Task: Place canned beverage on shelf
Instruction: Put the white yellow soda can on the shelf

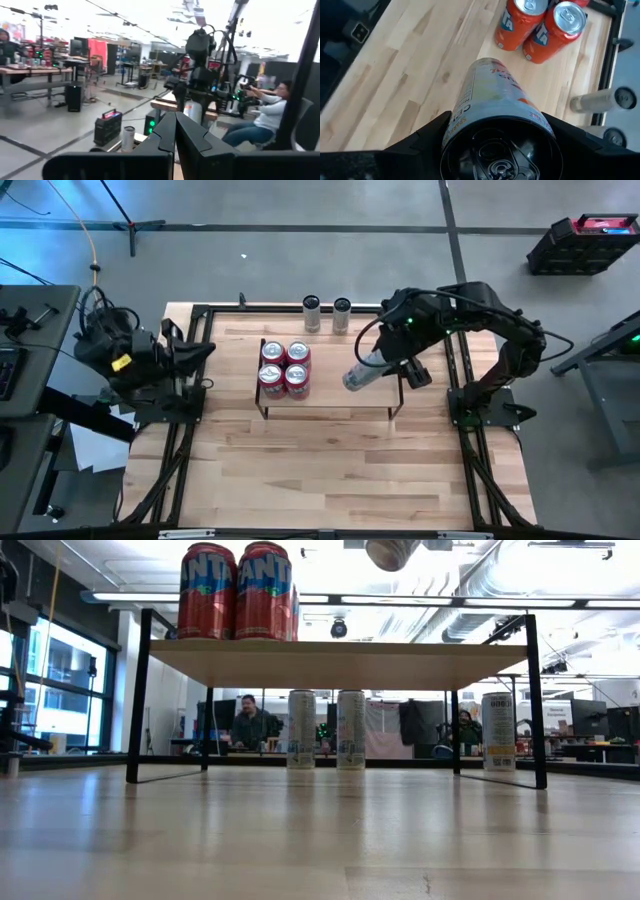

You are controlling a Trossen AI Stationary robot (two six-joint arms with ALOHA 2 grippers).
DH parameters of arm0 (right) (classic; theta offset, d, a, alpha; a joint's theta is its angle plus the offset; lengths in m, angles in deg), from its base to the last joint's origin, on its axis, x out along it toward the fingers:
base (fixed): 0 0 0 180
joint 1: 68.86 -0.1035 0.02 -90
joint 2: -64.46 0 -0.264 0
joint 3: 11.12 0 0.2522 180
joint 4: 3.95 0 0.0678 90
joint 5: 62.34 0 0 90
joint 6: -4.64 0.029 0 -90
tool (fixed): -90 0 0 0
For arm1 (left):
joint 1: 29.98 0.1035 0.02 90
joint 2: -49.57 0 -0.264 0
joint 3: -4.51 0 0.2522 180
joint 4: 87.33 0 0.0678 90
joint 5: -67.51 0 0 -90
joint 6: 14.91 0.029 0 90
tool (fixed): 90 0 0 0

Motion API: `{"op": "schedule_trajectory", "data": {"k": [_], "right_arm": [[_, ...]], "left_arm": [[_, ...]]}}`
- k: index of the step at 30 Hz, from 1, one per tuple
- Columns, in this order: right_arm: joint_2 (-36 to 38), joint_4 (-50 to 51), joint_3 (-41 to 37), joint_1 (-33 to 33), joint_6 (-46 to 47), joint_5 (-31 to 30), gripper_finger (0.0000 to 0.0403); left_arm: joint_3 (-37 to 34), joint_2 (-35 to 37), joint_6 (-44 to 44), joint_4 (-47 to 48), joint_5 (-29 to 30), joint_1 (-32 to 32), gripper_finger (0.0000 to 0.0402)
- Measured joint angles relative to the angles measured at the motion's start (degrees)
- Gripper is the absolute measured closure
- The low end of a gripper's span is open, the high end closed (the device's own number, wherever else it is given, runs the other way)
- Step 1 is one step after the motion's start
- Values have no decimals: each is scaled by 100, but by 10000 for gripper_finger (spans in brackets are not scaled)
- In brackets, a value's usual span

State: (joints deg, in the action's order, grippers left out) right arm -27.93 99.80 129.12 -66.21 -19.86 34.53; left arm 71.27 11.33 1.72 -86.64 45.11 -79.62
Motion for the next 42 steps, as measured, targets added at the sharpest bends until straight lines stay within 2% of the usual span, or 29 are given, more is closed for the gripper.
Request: {"op": "schedule_trajectory", "data": {"k": [8, 15, 17, 21, 28, 32, 35, 38, 40, 42], "right_arm": [[1, 1, 0, 0, 969, -20, 147], [113, 0, 0, 40, 1745, -708, 147], [165, 9, 4, 69, 1967, -706, 147], [174, 4, 4, 85, 2169, -583, 147], [174, 4, 4, 85, 2177, -363, 147], [174, 3, 4, 85, 2509, -328, 147], [174, 3, 4, 84, 2813, -288, 147], [178, -13, -38, 72, 3227, -277, 147], [188, -19, -218, 72, 3489, -247, 147], [202, 0, -484, 70, 3693, -185, 147]], "left_arm": [[673, -927, -918, -24, -866, 748, 401], [838, -1859, -1491, 0, -1701, 1738, 401], [843, -2049, -1817, -6, -1867, 2070, 401], [843, -2486, -2391, -61, -2555, 2708, 401], [1193, -3307, -2472, -72, -3216, 3253, 401], [1830, -3694, -2403, 518, -3716, 3463, 401], [2381, -3948, -2401, 1393, -4038, 3670, 401], [2756, -4312, -2495, 2091, -4652, 3926, 401], [2870, -4593, -2534, 2203, -5079, 4045, 401], [2896, -4821, -2484, 2254, -5217, 4114, 401]]}}
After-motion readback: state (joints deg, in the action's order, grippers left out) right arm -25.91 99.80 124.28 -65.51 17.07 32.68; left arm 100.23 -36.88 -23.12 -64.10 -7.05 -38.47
